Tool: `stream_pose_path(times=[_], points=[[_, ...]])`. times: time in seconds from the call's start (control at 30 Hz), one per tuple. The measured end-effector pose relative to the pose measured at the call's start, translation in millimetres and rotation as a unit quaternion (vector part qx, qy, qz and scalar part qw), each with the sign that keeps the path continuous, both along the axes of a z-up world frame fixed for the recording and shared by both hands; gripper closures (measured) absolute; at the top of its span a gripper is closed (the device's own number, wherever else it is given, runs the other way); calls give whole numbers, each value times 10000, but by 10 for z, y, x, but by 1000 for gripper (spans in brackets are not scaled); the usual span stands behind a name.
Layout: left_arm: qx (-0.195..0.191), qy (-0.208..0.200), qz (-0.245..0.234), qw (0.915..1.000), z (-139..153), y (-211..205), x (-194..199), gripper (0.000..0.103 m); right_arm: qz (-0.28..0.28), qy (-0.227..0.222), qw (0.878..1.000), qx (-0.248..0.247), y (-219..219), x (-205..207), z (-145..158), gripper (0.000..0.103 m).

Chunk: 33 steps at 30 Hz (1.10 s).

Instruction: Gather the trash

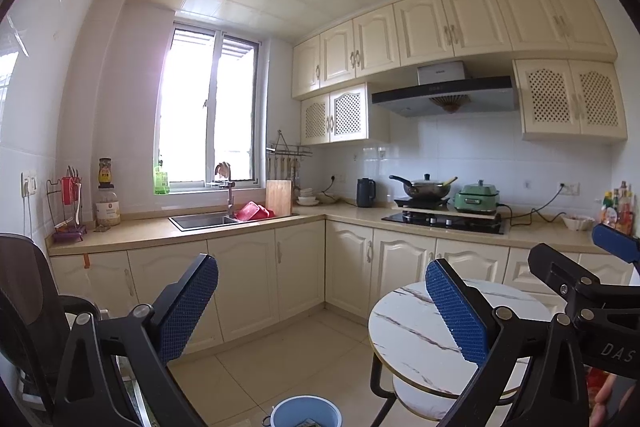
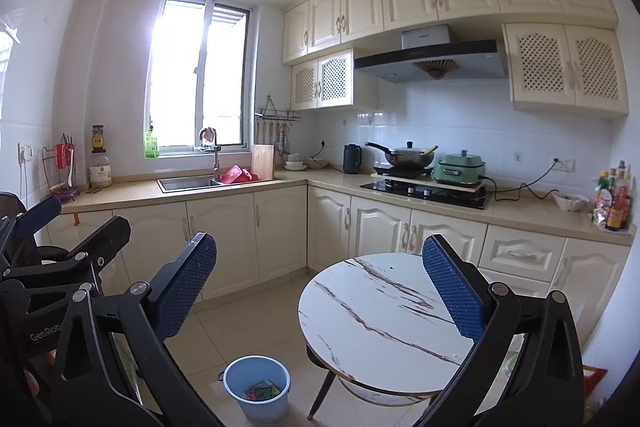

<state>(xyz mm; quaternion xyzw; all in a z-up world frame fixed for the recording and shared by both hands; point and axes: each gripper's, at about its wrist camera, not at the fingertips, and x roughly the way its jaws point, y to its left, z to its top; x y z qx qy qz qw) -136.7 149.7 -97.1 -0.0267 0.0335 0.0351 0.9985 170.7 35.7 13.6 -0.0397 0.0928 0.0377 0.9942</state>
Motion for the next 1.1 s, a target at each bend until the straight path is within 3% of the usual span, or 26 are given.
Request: stream_pose_path(times=[0.77, 1.1], points=[[24, 56, -91, 9999, 323, 400, 167, 1, -26, 118, 9999, -20, -27, 59, -25, 0], [31, 55, -109, 9999, 322, 457, 187, 1, -34, 121, 9999, -33, -21, 54, -29, 0]])
